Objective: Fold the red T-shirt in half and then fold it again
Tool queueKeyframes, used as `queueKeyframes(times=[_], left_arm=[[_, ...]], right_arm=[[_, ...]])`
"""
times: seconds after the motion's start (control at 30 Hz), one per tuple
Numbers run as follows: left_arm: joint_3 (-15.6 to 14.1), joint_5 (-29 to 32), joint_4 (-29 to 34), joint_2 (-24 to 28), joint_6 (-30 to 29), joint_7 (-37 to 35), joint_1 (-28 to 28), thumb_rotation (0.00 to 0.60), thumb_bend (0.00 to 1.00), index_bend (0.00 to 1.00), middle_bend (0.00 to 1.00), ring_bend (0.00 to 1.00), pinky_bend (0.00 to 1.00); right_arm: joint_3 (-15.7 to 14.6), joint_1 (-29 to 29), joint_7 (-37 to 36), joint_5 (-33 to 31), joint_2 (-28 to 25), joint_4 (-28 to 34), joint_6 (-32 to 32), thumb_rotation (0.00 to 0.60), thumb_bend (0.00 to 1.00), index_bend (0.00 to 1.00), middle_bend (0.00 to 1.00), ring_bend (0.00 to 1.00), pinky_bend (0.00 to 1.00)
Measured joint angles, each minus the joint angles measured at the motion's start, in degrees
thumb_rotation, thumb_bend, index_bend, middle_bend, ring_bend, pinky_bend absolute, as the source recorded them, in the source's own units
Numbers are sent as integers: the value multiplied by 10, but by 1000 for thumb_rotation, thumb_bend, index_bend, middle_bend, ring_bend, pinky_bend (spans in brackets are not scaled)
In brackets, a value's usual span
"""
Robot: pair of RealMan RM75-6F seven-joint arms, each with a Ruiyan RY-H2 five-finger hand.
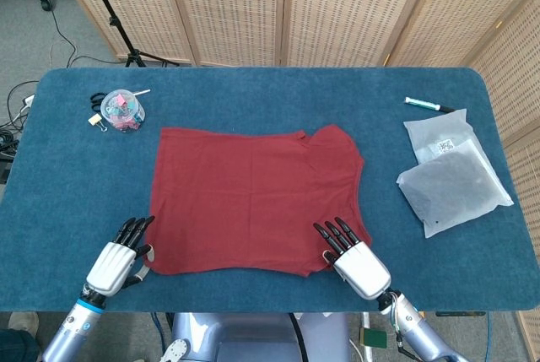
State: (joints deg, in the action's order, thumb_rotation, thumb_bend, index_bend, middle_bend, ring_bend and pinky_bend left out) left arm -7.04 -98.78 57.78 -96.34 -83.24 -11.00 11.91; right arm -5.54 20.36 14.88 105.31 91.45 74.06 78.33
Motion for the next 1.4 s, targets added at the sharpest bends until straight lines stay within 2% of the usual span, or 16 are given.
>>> queueKeyframes(times=[0.23, 0.43, 0.67, 1.13, 1.4], left_arm=[[-3, 0, 1, 0, -2, -2, -1, 600, 486, 731, 0, 0, 0], [-11, -13, 7, 10, -16, -14, -1, 600, 490, 731, 0, 0, 0], [-24, -42, 14, 25, -51, -32, -2, 600, 505, 731, 0, 0, 0], [-79, -117, 38, 75, -128, -43, -21, 600, 514, 731, 0, 0, 0], [-106, -150, 29, 89, -164, -62, -36, 600, 519, 731, 0, 0, 0]], right_arm=[[-2, 2, -4, 3, -1, 0, 0, 600, 672, 580, 19, 0, 0], [-11, 10, -30, 26, -1, -5, 7, 600, 771, 652, 55, 0, 0], [-30, 25, -61, 64, -15, 7, 18, 600, 775, 653, 57, 0, 0], [-80, 42, -59, 129, -71, 83, 9, 600, 775, 653, 57, 0, 0], [-109, 45, -50, 168, -88, 101, 4, 600, 775, 653, 58, 0, 0]])
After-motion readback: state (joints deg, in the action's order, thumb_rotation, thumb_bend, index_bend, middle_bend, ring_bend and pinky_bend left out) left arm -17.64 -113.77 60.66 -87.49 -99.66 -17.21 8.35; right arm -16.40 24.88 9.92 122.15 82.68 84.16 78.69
